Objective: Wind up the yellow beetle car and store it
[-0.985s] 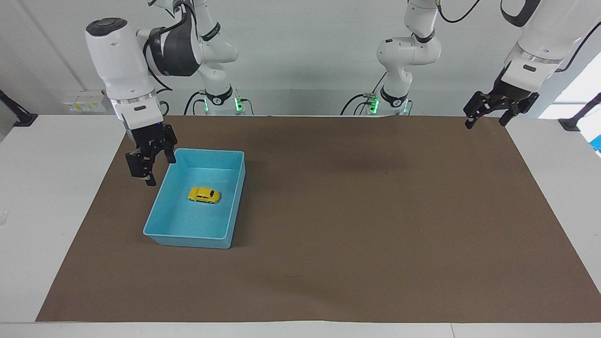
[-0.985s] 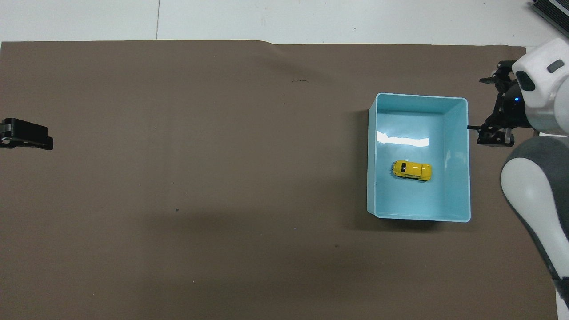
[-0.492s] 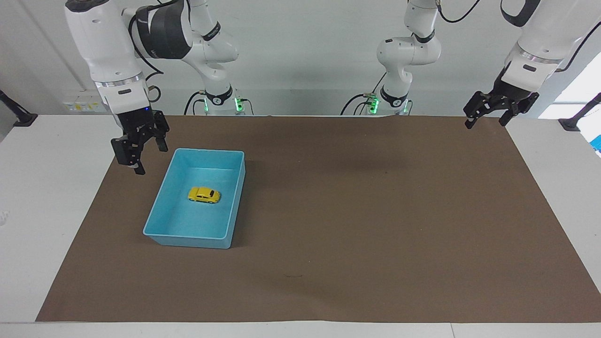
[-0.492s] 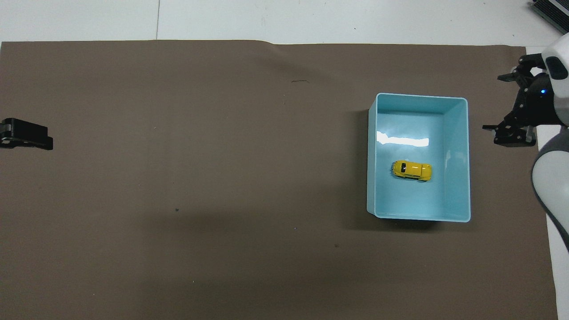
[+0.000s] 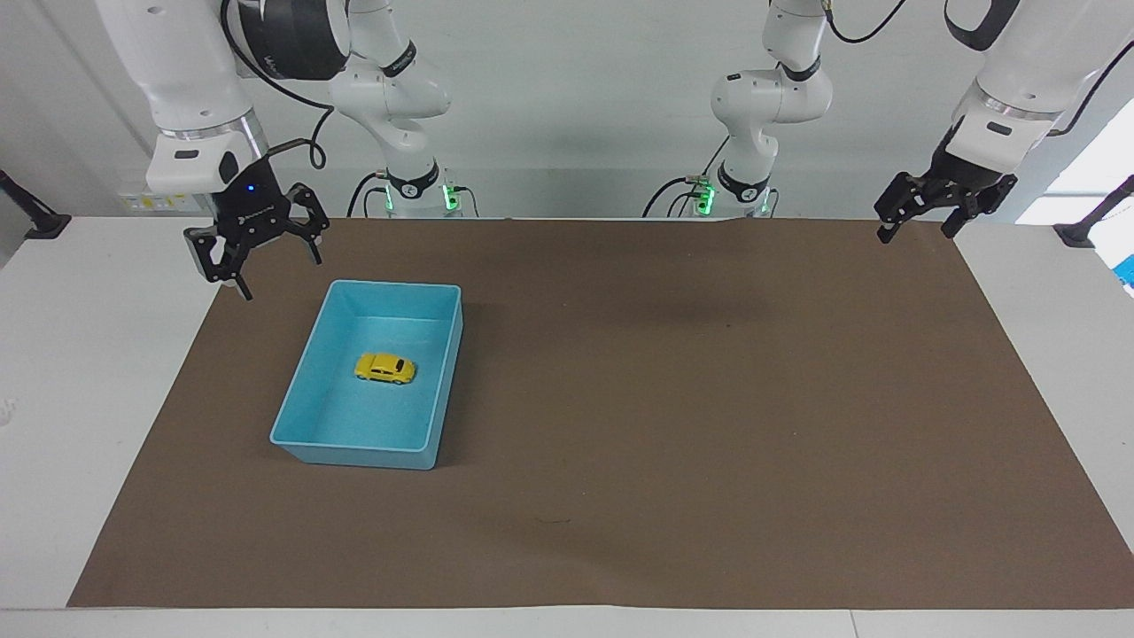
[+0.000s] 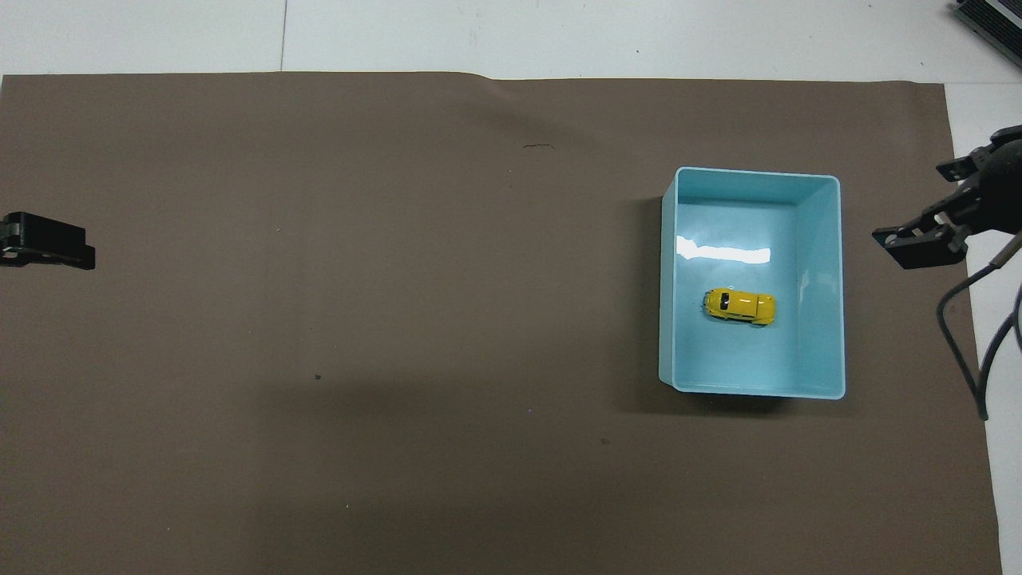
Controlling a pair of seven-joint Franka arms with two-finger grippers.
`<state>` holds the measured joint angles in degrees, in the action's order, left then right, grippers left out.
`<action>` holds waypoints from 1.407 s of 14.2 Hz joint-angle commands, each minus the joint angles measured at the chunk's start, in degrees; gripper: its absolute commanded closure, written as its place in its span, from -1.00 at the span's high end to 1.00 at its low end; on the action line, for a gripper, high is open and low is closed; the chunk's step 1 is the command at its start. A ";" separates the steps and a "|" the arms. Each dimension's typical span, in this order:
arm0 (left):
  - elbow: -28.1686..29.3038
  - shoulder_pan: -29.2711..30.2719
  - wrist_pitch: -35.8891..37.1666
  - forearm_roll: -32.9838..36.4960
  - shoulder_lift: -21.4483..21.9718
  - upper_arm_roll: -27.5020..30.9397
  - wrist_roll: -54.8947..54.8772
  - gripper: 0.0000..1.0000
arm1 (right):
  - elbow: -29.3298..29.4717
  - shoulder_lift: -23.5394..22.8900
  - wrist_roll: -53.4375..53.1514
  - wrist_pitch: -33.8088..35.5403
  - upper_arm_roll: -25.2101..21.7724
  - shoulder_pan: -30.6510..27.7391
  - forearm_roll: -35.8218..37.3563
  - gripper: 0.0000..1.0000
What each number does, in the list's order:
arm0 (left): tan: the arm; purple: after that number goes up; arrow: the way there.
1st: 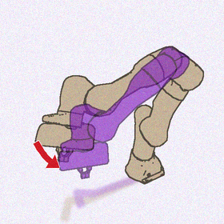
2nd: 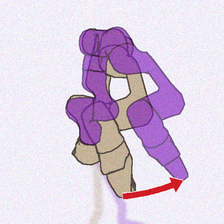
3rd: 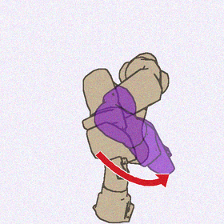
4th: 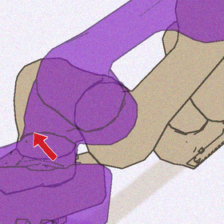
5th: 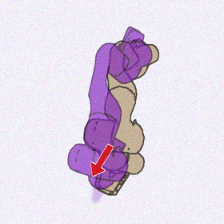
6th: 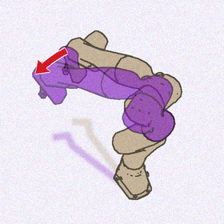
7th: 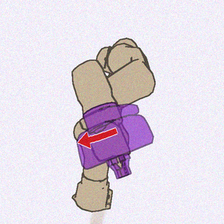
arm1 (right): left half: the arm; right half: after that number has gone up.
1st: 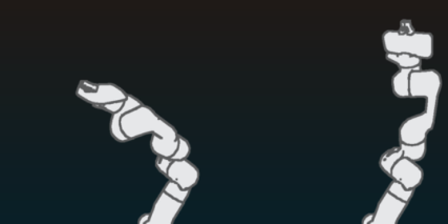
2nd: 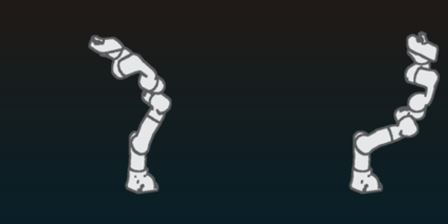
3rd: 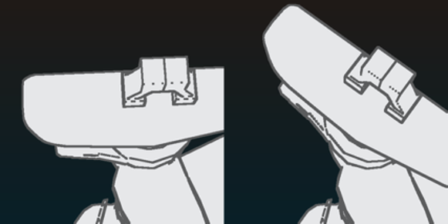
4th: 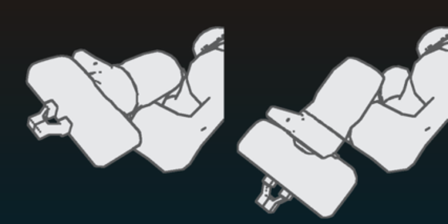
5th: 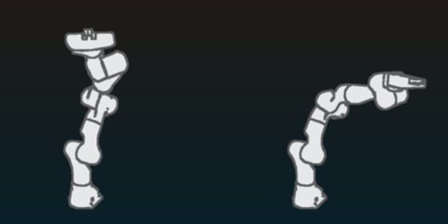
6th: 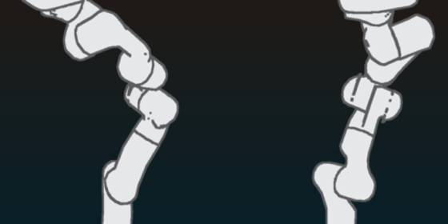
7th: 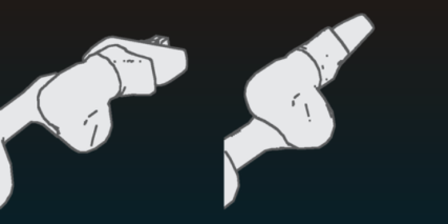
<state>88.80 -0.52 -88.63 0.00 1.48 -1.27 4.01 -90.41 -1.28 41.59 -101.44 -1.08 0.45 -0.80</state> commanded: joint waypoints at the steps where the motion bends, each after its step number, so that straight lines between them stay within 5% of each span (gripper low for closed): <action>1: -0.47 0.61 1.18 -0.35 0.36 -0.22 -0.23 1.00 | 2.69 -0.21 -12.54 5.36 -0.23 0.43 -0.17 1.00; 11: -0.47 0.61 1.09 -0.35 0.36 -0.22 -0.23 1.00 | 2.88 1.72 -29.70 12.49 -5.68 5.09 -0.34 1.00; 20: -0.47 0.61 1.09 -0.35 0.36 -0.22 -0.23 1.00 | 2.88 1.72 -42.98 13.46 -4.98 5.35 -0.61 1.00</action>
<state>88.80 -0.52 -88.62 0.00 1.48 -1.27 4.01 -87.71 0.21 2.32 -89.28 -6.14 5.75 -0.81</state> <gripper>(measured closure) 0.000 0.000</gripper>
